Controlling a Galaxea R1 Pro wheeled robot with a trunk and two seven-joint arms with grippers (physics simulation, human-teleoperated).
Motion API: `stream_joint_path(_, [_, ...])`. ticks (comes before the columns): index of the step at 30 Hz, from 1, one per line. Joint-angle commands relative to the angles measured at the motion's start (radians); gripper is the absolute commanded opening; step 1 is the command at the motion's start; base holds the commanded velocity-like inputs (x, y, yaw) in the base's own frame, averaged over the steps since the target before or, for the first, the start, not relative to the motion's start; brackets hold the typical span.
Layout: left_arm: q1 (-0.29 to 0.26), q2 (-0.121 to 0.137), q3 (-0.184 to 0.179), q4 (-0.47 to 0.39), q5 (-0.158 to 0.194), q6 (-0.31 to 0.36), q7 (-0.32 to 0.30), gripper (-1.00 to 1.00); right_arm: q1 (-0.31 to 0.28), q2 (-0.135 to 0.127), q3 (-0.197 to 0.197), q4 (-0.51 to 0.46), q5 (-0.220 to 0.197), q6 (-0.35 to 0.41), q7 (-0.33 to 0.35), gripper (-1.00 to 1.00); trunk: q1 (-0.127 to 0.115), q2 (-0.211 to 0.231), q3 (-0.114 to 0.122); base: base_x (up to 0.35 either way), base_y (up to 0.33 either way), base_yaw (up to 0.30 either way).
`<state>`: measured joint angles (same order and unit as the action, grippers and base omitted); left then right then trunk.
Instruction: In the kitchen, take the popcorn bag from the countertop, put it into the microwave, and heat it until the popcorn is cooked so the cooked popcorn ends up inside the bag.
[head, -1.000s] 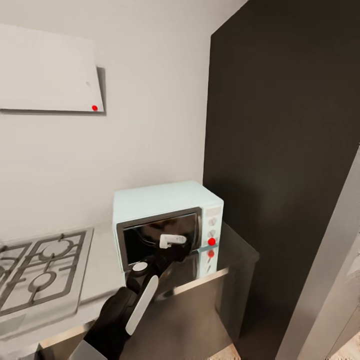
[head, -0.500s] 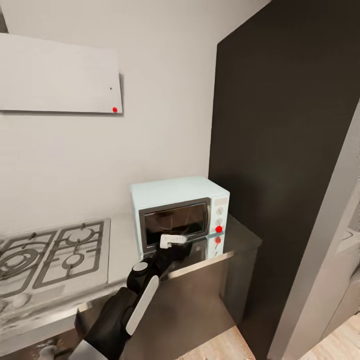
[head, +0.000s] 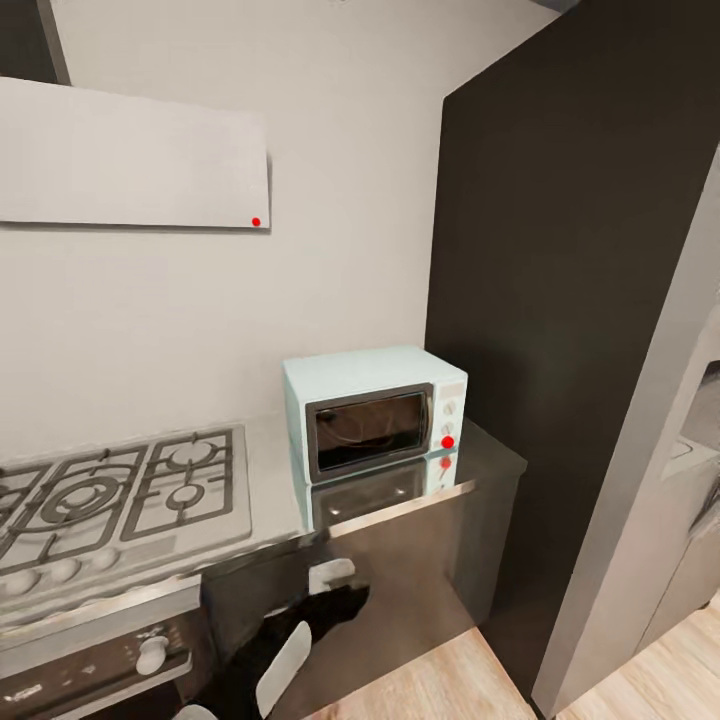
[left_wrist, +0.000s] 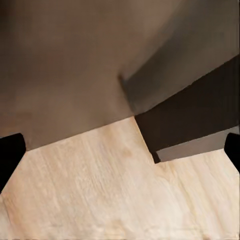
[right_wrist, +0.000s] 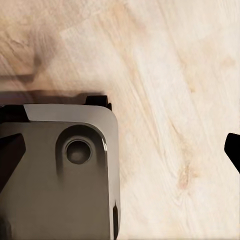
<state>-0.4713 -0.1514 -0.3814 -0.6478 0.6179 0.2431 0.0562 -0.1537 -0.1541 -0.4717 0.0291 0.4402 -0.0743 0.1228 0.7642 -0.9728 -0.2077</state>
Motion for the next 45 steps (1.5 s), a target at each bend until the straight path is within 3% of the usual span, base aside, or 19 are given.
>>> stream_joint_path(1, [-0.001,-0.001,-0.003,0.067,0.013,-0.005,0.004,1.00,-0.001,-0.001,-0.008,0.003,0.008,-0.005,0.001,1.00,0.000,-0.001,-0.001,-0.010,0.008,0.000])
stream_joint_path(5, [-0.001,-0.005,-0.003,0.370,0.014,-0.018,-0.017,1.00,-0.001,0.000,-0.008,0.003,0.006,-0.005,0.001,1.00,0.000,-0.001,-0.001,-0.002,0.002,0.000])
stream_joint_path(7, [0.001,-0.003,-0.001,0.575,0.015,-0.036,-0.057,1.00,-0.001,0.003,-0.007,0.003,0.007,-0.005,0.001,1.00,0.000,-0.001,-0.001,0.000,0.000,0.000])
stream_joint_path(8, [0.004,0.000,0.001,0.611,0.017,-0.072,-0.062,1.00,-0.001,0.004,-0.007,0.003,0.008,-0.005,0.001,1.00,0.000,-0.001,-0.001,0.000,0.000,0.000])
stream_joint_path(12, [0.013,0.007,0.002,0.643,0.019,-0.181,-0.067,1.00,-0.001,0.006,-0.007,0.003,0.010,-0.005,0.001,1.00,0.000,-0.001,-0.001,0.000,0.000,0.000])
stream_joint_path(14, [0.074,0.017,0.003,0.647,0.020,-0.194,-0.066,1.00,-0.001,0.005,-0.007,0.003,0.011,-0.005,0.001,1.00,0.000,-0.001,-0.001,0.000,0.000,0.000])
stream_joint_path(17, [0.215,0.055,0.004,0.648,0.020,-0.209,-0.066,1.00,-0.001,0.002,-0.007,0.003,0.012,-0.005,0.001,1.00,0.000,-0.001,-0.001,0.000,0.000,0.000])
stream_joint_path(18, [0.238,0.064,0.005,0.648,0.023,-0.214,-0.066,1.00,-0.001,0.001,-0.007,0.003,0.011,-0.005,0.001,1.00,0.000,-0.001,-0.001,0.000,0.000,0.000])
stream_joint_path(20, [0.271,0.075,0.004,0.647,0.060,-0.248,-0.067,1.00,-0.001,0.002,-0.006,0.003,0.010,-0.004,0.001,1.00,0.000,-0.001,-0.001,0.000,0.000,0.000])
stream_joint_path(28, [0.280,0.075,0.001,0.647,0.072,-0.263,-0.068,1.00,-0.001,0.006,-0.006,0.003,0.007,0.006,0.000,1.00,0.000,-0.001,-0.001,0.000,0.000,0.014])
stream_joint_path(45, [0.280,0.072,0.001,0.646,0.072,-0.265,-0.067,1.00,-0.001,0.005,-0.005,0.003,0.008,0.004,0.000,1.00,0.000,-0.001,-0.001,0.000,0.000,0.261])
